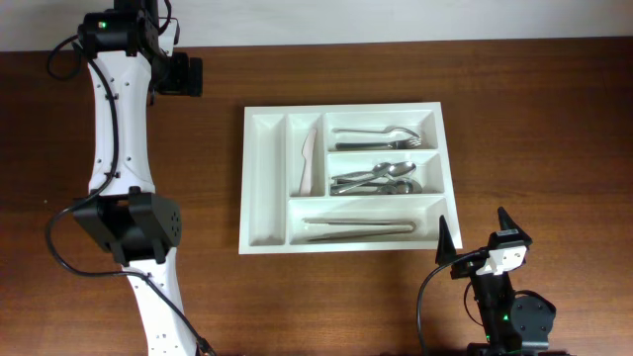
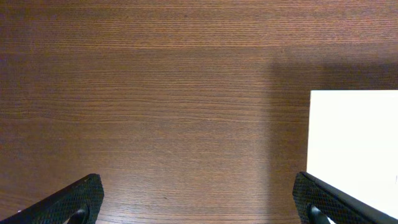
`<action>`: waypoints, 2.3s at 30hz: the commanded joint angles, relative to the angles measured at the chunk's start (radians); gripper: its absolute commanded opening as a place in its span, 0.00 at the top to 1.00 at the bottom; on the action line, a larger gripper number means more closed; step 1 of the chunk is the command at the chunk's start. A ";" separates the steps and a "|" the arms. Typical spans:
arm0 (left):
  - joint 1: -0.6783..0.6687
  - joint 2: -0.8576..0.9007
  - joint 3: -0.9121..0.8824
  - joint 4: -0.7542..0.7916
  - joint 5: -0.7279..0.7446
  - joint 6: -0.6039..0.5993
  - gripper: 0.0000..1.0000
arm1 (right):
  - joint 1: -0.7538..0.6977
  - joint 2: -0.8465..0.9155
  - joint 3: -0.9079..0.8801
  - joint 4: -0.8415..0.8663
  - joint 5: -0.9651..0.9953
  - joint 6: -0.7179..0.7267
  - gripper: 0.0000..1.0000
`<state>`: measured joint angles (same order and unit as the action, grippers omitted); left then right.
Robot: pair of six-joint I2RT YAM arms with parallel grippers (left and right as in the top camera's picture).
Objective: Pack container
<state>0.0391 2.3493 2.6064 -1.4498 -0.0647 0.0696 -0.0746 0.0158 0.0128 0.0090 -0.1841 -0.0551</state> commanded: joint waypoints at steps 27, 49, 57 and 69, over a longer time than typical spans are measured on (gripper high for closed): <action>0.003 -0.581 0.011 0.008 -0.011 -0.005 0.01 | 0.009 -0.012 -0.007 0.002 0.012 0.008 0.01; 0.003 -1.734 -1.304 0.647 0.023 0.021 0.01 | 0.009 -0.012 -0.007 0.002 0.012 0.008 0.01; 0.003 -1.951 -1.756 0.843 0.149 0.021 0.01 | 0.009 -0.012 -0.007 0.002 0.012 0.008 0.01; 0.003 -2.207 -2.226 1.059 0.155 0.021 0.01 | 0.009 -0.012 -0.007 0.002 0.012 0.008 0.01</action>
<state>0.0399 0.2108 0.4568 -0.4252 0.0734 0.0883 -0.0746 0.0139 0.0128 0.0082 -0.1810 -0.0551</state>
